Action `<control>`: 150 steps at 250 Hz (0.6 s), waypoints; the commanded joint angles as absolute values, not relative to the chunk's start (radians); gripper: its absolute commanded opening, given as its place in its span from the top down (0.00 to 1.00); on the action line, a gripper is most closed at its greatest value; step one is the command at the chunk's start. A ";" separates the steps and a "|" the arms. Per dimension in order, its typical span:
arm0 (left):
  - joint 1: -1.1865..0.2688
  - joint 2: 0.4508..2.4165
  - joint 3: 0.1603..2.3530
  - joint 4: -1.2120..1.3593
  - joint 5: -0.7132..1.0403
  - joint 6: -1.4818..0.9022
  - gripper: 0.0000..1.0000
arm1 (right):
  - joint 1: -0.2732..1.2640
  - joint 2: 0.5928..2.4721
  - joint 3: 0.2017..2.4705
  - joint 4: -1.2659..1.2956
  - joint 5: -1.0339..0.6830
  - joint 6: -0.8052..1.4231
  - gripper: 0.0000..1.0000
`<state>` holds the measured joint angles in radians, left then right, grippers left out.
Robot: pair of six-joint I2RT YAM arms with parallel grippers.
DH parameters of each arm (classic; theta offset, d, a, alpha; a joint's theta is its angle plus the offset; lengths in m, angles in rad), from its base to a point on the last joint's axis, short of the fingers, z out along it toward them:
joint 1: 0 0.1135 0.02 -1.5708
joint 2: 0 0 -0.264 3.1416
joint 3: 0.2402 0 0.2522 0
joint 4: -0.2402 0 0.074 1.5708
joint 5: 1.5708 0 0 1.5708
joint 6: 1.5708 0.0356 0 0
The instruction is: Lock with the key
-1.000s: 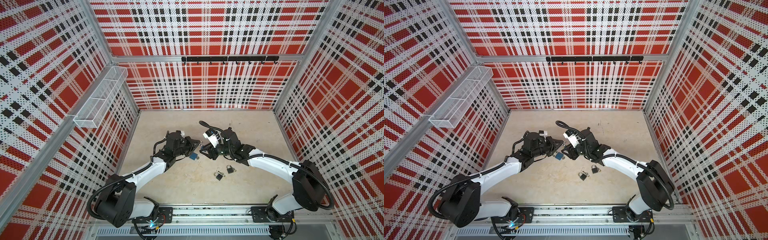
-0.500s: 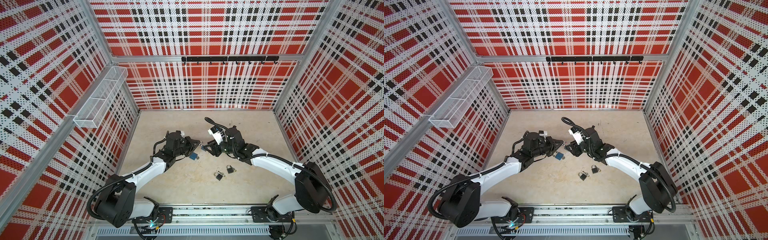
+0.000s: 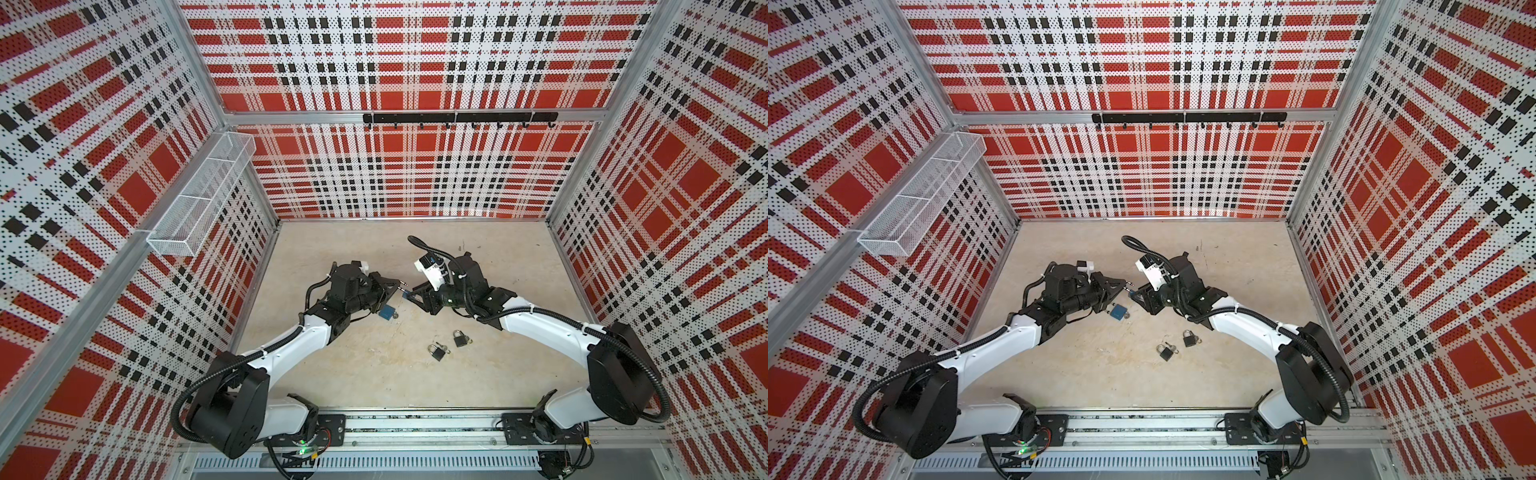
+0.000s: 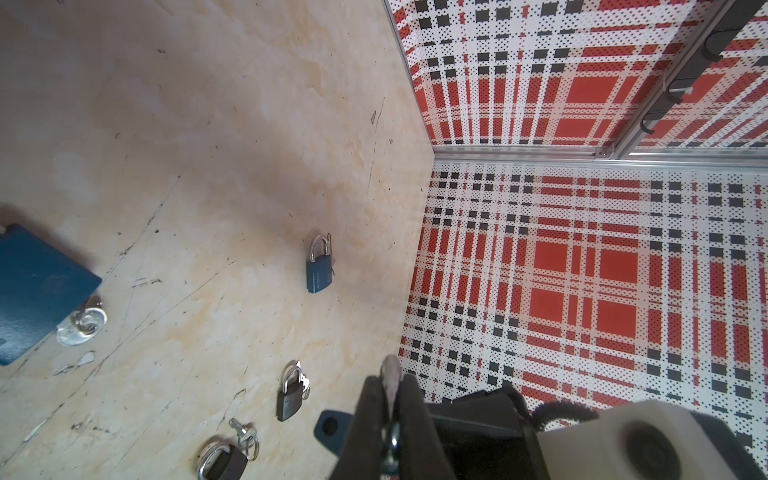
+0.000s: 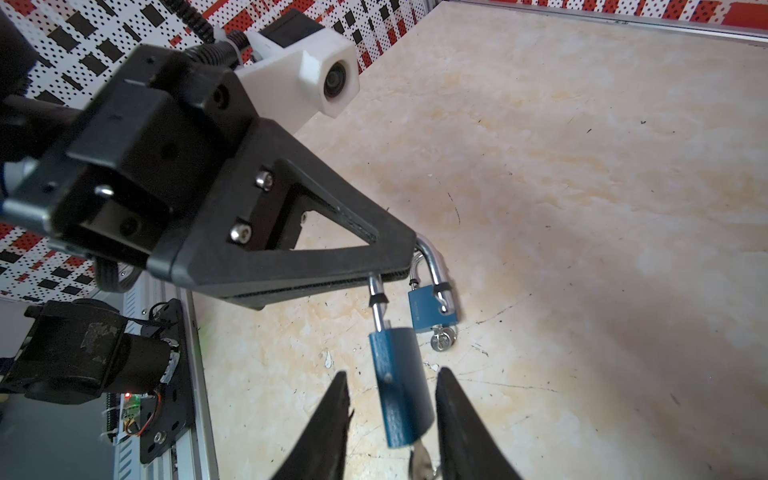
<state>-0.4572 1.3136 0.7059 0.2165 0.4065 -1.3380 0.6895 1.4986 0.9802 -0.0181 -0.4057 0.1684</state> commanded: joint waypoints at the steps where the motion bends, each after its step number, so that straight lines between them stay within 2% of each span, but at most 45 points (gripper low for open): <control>1: -0.460 1.289 0.741 0.263 0.420 -1.370 1.00 | 0.689 1.510 0.991 0.009 -0.427 0.165 0.64; 51: -0.466 1.288 0.744 0.267 0.416 -1.376 1.00 | 0.693 1.522 0.995 0.012 -0.432 0.167 0.63; 118: -0.472 1.290 0.744 0.274 0.415 -1.383 1.00 | 0.693 1.521 0.997 0.012 -0.430 0.169 0.68; 150: -0.474 1.291 0.743 0.284 0.414 -1.389 1.00 | 0.696 1.528 1.000 0.011 -0.435 0.168 0.64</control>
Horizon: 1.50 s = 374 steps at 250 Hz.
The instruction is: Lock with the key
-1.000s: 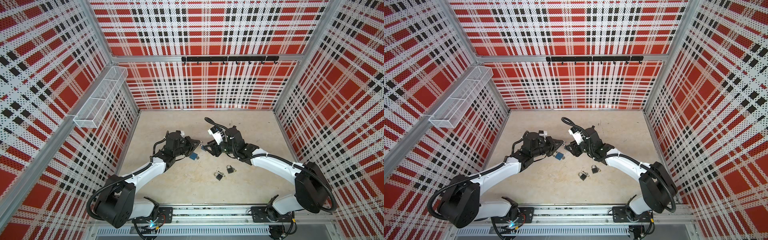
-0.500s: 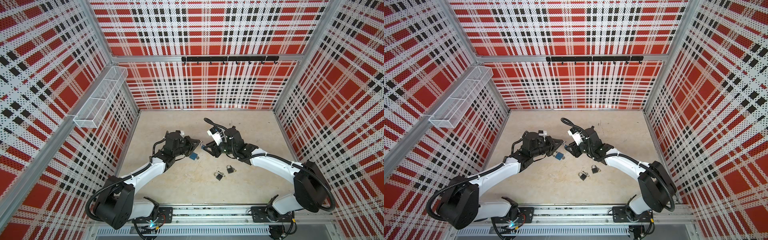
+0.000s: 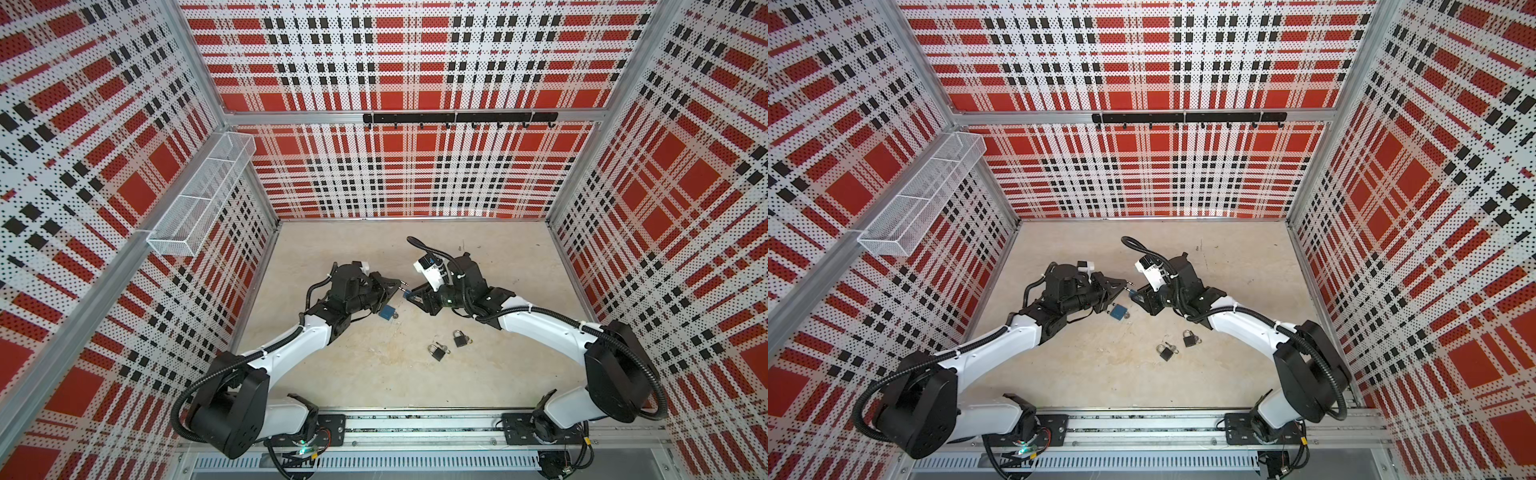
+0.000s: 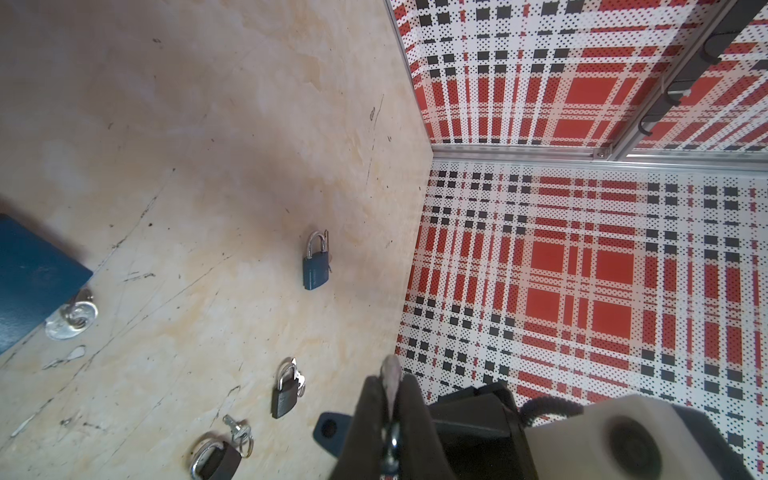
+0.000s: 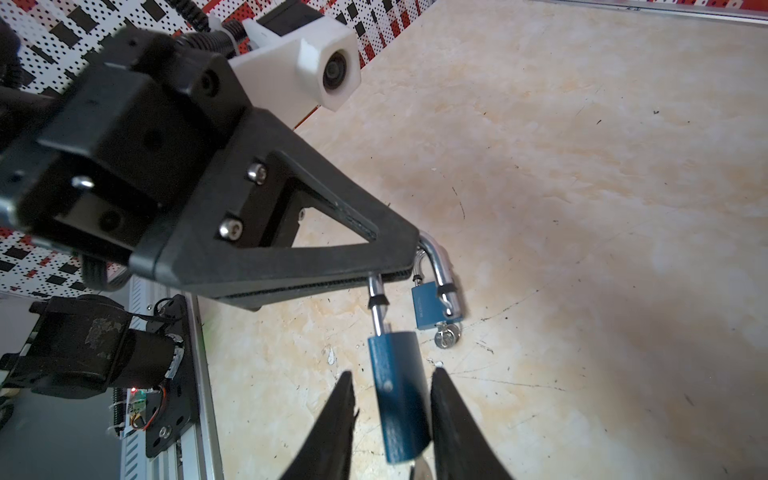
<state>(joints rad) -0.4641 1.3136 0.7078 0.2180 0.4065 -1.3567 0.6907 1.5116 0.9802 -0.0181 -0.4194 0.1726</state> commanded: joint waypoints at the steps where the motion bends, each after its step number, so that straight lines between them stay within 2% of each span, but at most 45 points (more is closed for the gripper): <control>1: -0.474 1.291 0.744 0.284 0.413 -1.389 1.00 | 0.696 1.528 0.999 0.014 -0.435 0.168 0.64; 40: -0.475 1.294 0.741 0.291 0.415 -1.394 1.00 | 0.696 1.531 1.000 0.010 -0.436 0.168 0.65; 105: -0.479 1.302 0.736 0.313 0.420 -1.410 1.00 | 0.697 1.531 1.006 0.008 -0.435 0.169 0.72; 169: -0.485 1.313 0.732 0.340 0.426 -1.428 1.00 | 0.698 1.536 1.008 0.010 -0.439 0.170 0.67; 216: -0.487 1.316 0.726 0.342 0.426 -1.430 1.00 | 0.697 1.525 1.000 0.025 -0.431 0.180 0.94; 232: -0.487 1.315 0.720 0.342 0.424 -1.428 1.00 | 0.698 1.513 0.992 0.042 -0.426 0.188 1.00; 296: -0.460 1.297 0.724 0.314 0.426 -1.363 1.00 | 0.698 1.467 0.989 0.003 -0.430 0.210 1.00; 303: -0.455 1.298 0.728 0.301 0.430 -1.351 0.91 | 0.698 1.458 0.988 -0.007 -0.430 0.212 1.00; 313: -0.447 1.296 0.736 0.281 0.439 -1.335 0.74 | 0.698 1.447 0.991 -0.027 -0.434 0.209 1.00; 319: -0.441 1.294 0.738 0.270 0.444 -1.323 0.68 | 0.697 1.441 0.995 -0.043 -0.434 0.206 1.00; 340: -0.411 1.287 0.745 0.254 0.462 -1.282 0.65 | 0.698 1.428 1.026 -0.130 -0.455 0.186 1.00; 374: -0.356 1.293 0.782 0.228 0.526 -1.189 0.67 | 0.711 1.397 1.075 -0.274 -0.516 0.148 1.00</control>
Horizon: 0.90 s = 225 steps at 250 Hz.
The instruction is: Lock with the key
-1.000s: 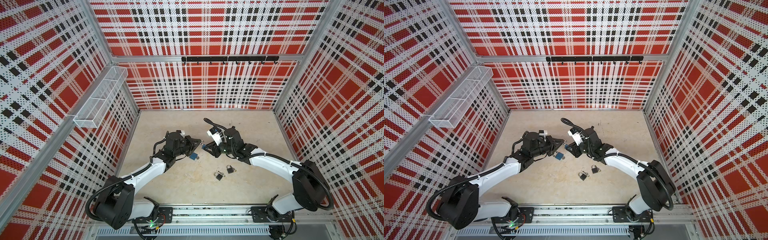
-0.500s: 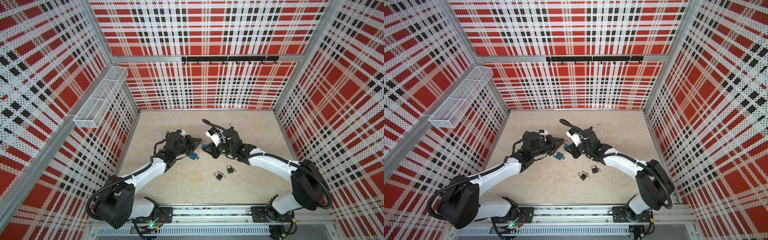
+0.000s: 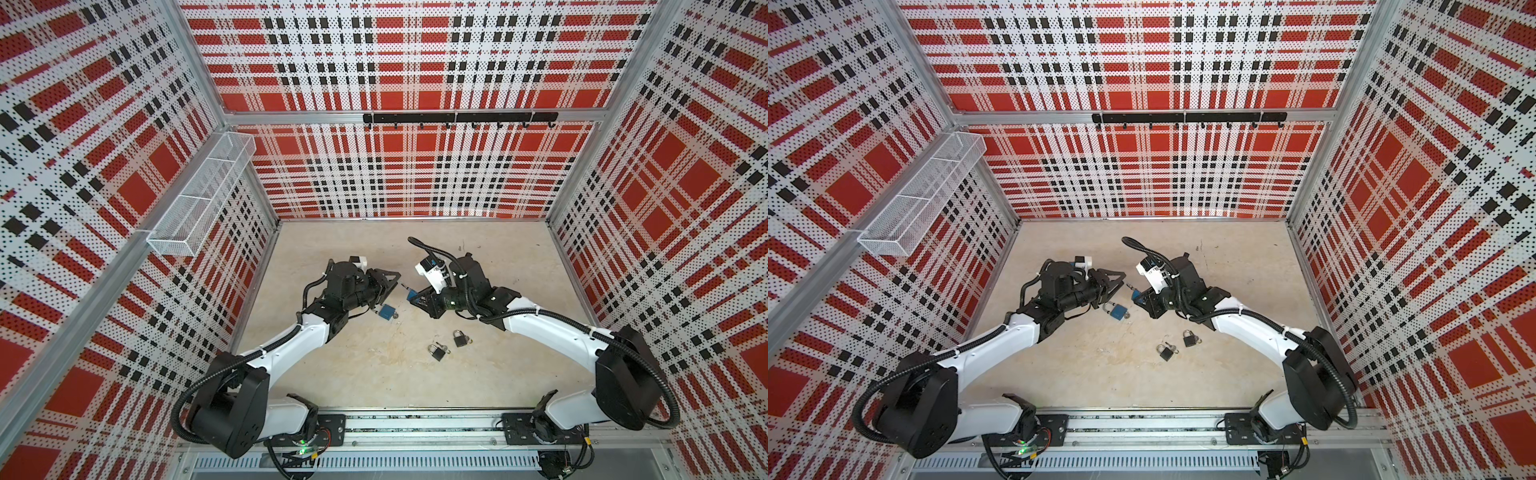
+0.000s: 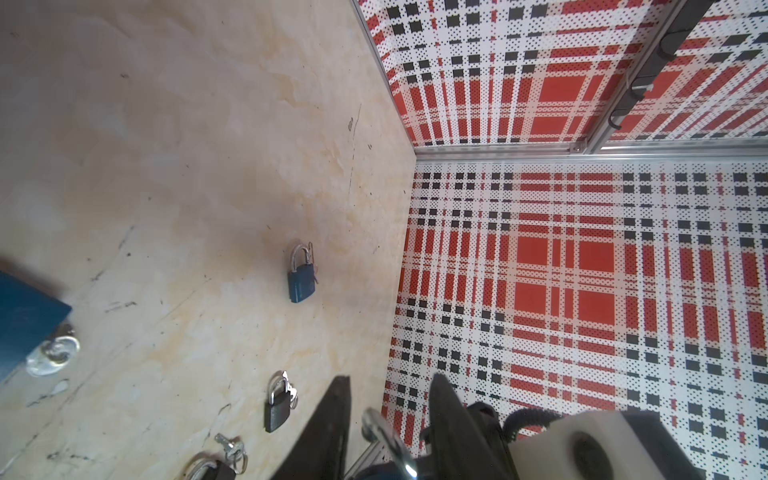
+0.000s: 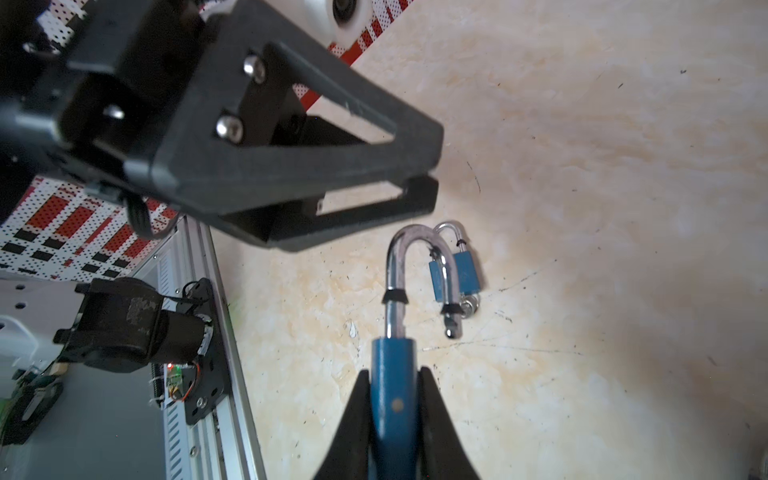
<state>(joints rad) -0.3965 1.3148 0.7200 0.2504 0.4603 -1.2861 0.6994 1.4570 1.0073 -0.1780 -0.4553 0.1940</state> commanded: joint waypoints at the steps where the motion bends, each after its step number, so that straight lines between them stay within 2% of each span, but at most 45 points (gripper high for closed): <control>1: -0.354 1.293 0.784 0.227 0.527 -1.186 0.67 | 0.712 1.397 1.077 -0.278 -0.516 0.145 1.00; 37: -0.333 1.299 0.850 0.176 0.593 -1.042 0.71 | 0.722 1.357 1.102 -0.364 -0.554 0.125 1.00; 107: -0.348 1.246 0.913 0.104 0.664 -0.800 0.73 | 0.722 1.328 1.124 -0.403 -0.685 0.123 1.00; 225: -0.405 1.194 0.864 0.109 0.775 -0.772 0.73 | 0.719 1.368 1.193 -0.413 -0.711 0.124 1.00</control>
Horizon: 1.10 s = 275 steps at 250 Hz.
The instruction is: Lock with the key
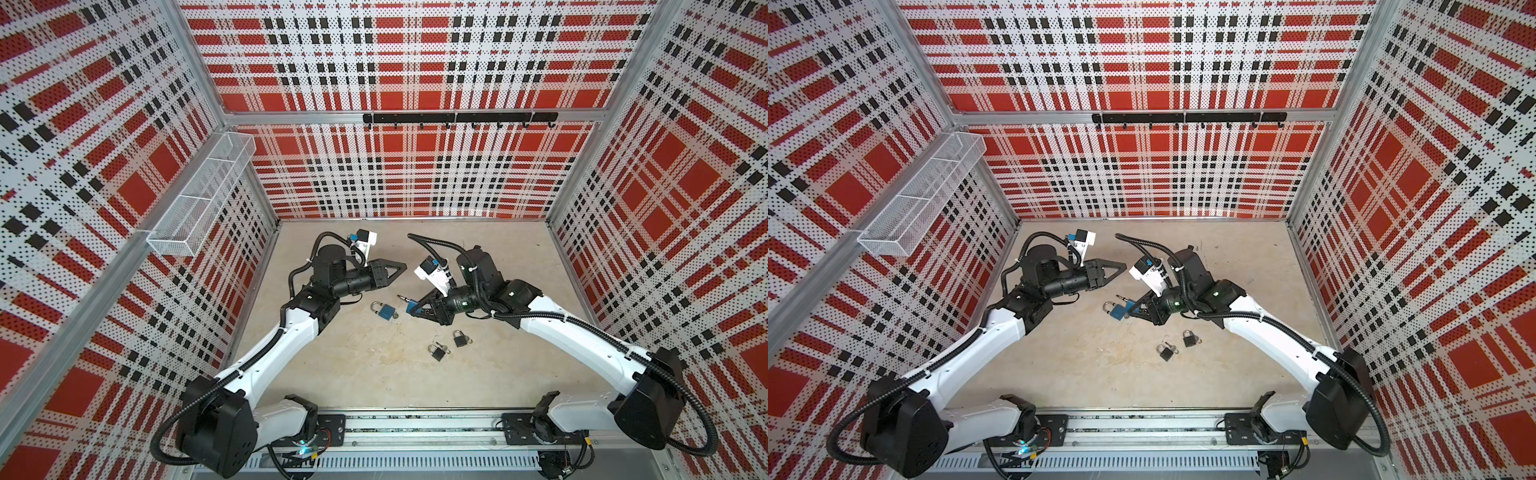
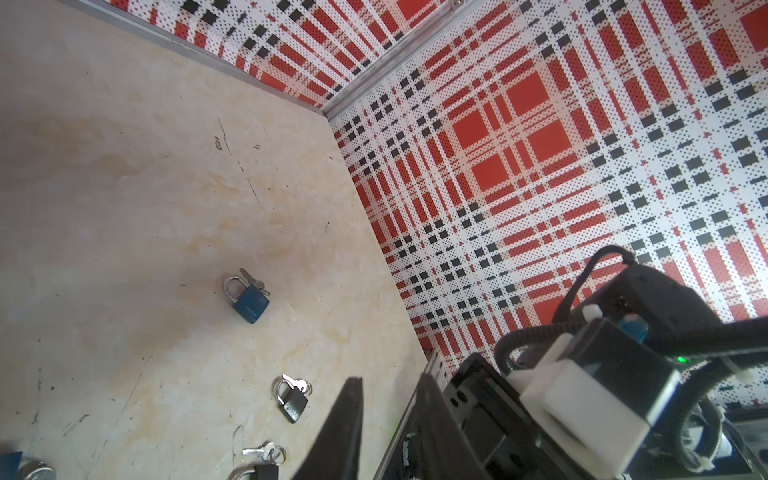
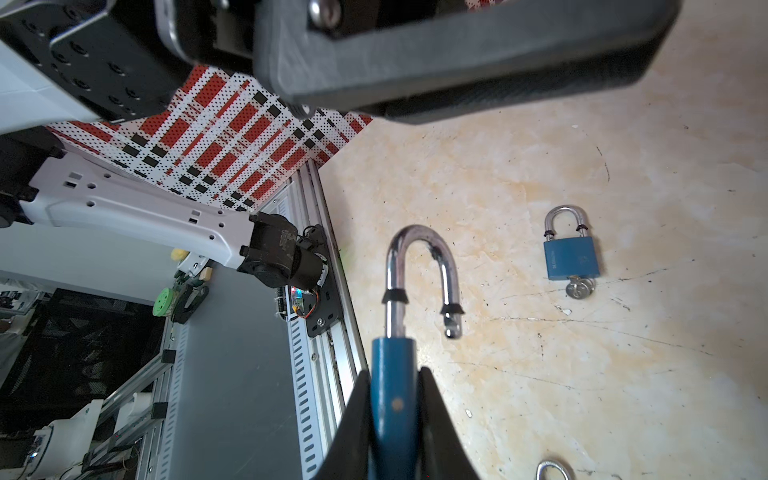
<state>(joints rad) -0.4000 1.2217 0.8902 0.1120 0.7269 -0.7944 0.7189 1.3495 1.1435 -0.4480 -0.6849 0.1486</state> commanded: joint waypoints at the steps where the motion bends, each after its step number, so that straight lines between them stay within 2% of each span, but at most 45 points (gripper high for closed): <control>1: -0.405 1.192 0.863 0.109 0.776 -0.772 0.73 | 0.719 1.369 1.194 -0.413 -0.711 0.124 1.00; 131: -0.344 1.088 0.743 0.213 0.880 -0.876 0.73 | 0.672 1.411 1.216 -0.347 -0.794 0.178 1.00; 275: -0.341 1.092 0.701 0.278 0.918 -0.914 0.73 | 0.632 1.420 1.209 -0.264 -0.857 0.250 1.00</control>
<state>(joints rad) -0.3462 1.1053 0.7223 0.2489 0.8799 -0.8982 0.6422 1.4143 1.1835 -0.3771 -0.8291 0.2386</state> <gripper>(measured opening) 0.267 0.162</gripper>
